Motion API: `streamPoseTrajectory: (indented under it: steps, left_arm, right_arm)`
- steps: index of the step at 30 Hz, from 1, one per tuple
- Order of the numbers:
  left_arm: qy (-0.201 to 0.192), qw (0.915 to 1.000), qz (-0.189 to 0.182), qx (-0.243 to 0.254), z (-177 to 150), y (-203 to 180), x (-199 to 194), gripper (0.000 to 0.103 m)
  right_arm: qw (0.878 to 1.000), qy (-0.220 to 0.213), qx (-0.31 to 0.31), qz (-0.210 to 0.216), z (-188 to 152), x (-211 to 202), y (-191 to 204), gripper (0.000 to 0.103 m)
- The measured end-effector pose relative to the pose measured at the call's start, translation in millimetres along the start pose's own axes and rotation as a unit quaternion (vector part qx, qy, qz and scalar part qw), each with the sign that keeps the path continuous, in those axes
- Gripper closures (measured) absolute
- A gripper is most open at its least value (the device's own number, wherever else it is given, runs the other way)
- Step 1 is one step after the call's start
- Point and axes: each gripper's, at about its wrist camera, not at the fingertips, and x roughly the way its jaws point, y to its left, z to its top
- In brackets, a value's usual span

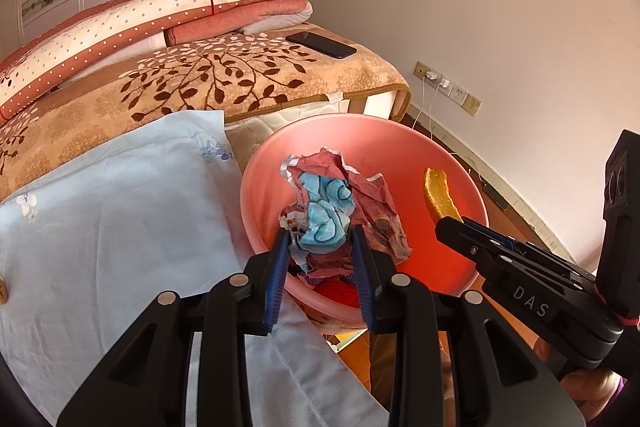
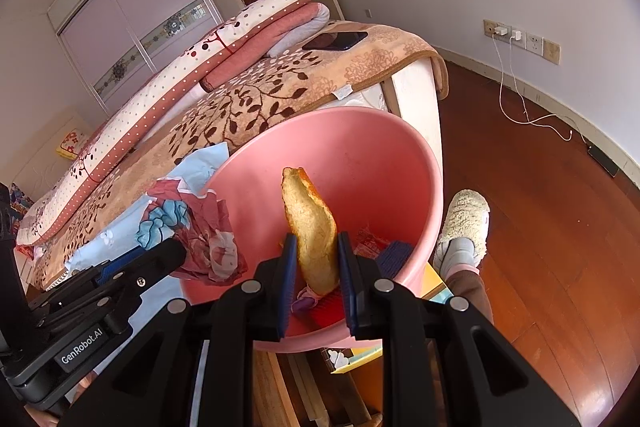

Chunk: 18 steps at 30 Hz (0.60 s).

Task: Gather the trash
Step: 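Open the left tool to drop the floral cloth into the bucket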

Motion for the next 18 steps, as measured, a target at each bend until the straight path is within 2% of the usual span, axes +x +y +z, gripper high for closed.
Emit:
streamPoseTrajectory:
  steps: [18]
  left_arm:
    - [0.002, 1.0000, 0.000, 0.007, -1.5, -3.9, 2.6, 0.065]
  right_arm:
    - [1.000, 0.003, 0.005, -0.001, -1.0, 3.1, -3.5, 0.083]
